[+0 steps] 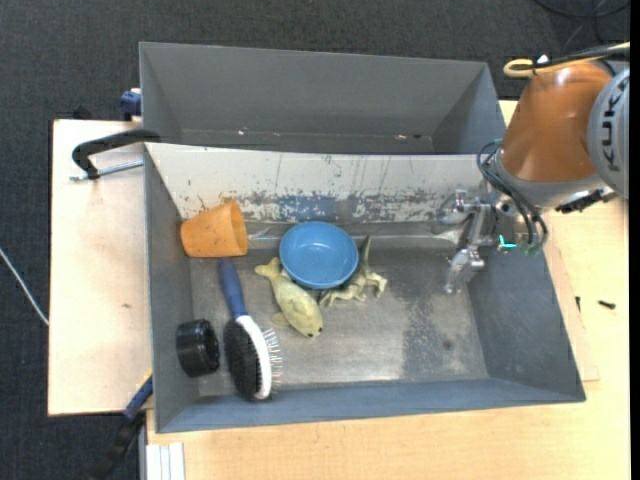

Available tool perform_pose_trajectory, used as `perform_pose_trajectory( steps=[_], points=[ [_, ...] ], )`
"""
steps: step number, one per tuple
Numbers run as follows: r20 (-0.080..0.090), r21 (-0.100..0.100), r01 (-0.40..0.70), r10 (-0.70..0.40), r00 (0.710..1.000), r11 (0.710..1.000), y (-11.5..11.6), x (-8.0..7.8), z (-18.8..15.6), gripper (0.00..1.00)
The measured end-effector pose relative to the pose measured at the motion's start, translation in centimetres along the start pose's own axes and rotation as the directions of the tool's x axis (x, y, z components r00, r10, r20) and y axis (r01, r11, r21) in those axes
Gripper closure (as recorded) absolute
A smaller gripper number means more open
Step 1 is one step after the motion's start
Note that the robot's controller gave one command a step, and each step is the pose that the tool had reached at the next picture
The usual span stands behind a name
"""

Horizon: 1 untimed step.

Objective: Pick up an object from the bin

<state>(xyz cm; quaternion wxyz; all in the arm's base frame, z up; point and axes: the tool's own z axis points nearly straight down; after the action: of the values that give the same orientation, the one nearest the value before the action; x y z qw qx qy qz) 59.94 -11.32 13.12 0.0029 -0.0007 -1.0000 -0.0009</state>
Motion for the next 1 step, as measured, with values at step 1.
perform_pose_trajectory(
  steps=[1],
  points=[
    [0.007,-0.002,0.104,-0.104,0.995,0.995,6.96,0.25,-0.8,0.0]
  ],
)
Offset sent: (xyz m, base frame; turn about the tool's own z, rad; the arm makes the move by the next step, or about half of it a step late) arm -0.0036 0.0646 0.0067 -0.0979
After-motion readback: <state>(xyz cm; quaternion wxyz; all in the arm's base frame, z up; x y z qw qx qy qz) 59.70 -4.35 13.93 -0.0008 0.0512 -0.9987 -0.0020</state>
